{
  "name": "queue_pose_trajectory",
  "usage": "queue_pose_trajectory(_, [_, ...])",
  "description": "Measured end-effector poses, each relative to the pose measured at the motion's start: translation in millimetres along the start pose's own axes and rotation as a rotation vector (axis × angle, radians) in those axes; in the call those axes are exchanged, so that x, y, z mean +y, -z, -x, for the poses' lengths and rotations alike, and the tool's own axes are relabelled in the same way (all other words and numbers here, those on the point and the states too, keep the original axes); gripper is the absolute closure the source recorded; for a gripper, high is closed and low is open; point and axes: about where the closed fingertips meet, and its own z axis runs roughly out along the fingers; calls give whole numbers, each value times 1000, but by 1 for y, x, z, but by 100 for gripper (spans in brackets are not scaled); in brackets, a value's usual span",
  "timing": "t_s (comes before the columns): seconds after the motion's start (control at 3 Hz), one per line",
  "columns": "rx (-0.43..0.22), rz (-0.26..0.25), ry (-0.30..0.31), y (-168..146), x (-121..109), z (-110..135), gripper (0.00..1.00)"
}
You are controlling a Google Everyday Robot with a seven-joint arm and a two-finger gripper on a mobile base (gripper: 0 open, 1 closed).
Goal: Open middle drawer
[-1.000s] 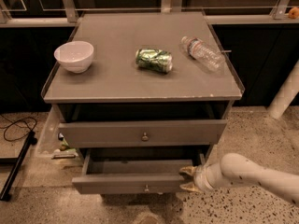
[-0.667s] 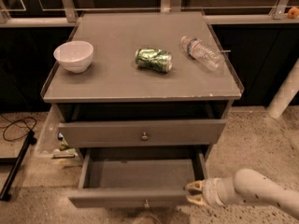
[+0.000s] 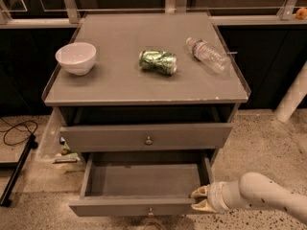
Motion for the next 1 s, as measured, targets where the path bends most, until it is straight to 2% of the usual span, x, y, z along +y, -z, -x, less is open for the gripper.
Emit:
queue_pose_trajectory(0.67, [0,0,0,0,0,0,15])
queue_pose_trajectory(1.0, [0,0,0,0,0,0,0])
